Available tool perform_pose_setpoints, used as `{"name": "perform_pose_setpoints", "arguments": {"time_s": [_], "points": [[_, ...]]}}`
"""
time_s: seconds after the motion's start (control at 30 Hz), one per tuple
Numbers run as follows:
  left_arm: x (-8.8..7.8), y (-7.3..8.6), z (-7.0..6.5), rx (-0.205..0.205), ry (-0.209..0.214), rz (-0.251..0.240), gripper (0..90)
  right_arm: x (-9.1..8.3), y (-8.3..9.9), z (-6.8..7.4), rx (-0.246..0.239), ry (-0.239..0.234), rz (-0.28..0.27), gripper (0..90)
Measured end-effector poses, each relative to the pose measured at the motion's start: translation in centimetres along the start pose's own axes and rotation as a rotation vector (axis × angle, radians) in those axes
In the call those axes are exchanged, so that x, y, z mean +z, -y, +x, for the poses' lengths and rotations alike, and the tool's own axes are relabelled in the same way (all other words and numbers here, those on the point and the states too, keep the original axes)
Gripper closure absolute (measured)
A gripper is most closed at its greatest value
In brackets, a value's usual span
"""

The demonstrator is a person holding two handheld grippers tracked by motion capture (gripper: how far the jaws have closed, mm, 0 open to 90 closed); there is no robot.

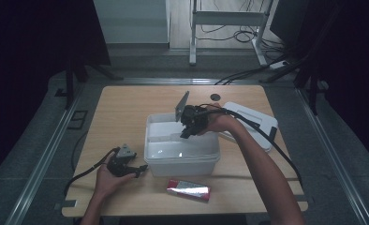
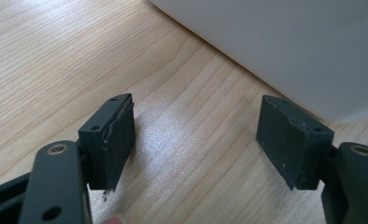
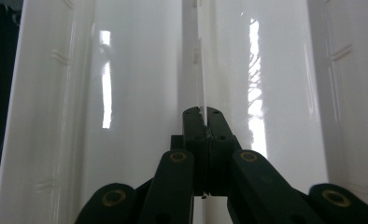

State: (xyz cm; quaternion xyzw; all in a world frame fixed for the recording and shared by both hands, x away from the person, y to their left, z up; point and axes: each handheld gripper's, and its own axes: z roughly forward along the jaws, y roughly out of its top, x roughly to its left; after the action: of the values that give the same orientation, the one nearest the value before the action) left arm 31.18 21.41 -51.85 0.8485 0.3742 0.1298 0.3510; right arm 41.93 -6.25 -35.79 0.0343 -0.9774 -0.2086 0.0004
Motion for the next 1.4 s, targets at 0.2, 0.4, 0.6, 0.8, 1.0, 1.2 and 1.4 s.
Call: {"name": "perform_pose_setpoints", "arguments": {"time_s": [0.2,0.4,0.6,0.8,1.0,1.2,1.4], "points": [[0.0,0.0,0.0,-0.001,0.001,0.0,28.2,-1.9,-0.2,0.3,-0.009,0.017,-0.064,88.9],[0.0,0.0,0.0,-0.002,0.004,-0.001,28.1,-4.2,0.3,0.6,-0.003,0.056,-0.102,88.9],[0.0,0.0,0.0,-0.003,0.005,-0.001,28.2,-6.0,0.9,1.0,0.009,0.074,-0.125,88.9],[0.0,0.0,0.0,-0.002,0.004,-0.001,28.1,-7.7,1.8,1.3,0.024,0.102,-0.127,88.9],[0.0,0.0,0.0,-0.002,0.005,-0.001,28.2,-8.9,3.3,1.7,0.042,0.128,-0.12,88.9],[0.0,0.0,0.0,-0.002,0.006,0.0,28.2,-10.0,5.8,2.0,0.089,0.154,-0.115,88.9],[0.0,0.0,0.0,-0.003,0.005,-0.001,28.2,-10.9,8.6,2.5,0.138,0.175,-0.118,88.9]]}}
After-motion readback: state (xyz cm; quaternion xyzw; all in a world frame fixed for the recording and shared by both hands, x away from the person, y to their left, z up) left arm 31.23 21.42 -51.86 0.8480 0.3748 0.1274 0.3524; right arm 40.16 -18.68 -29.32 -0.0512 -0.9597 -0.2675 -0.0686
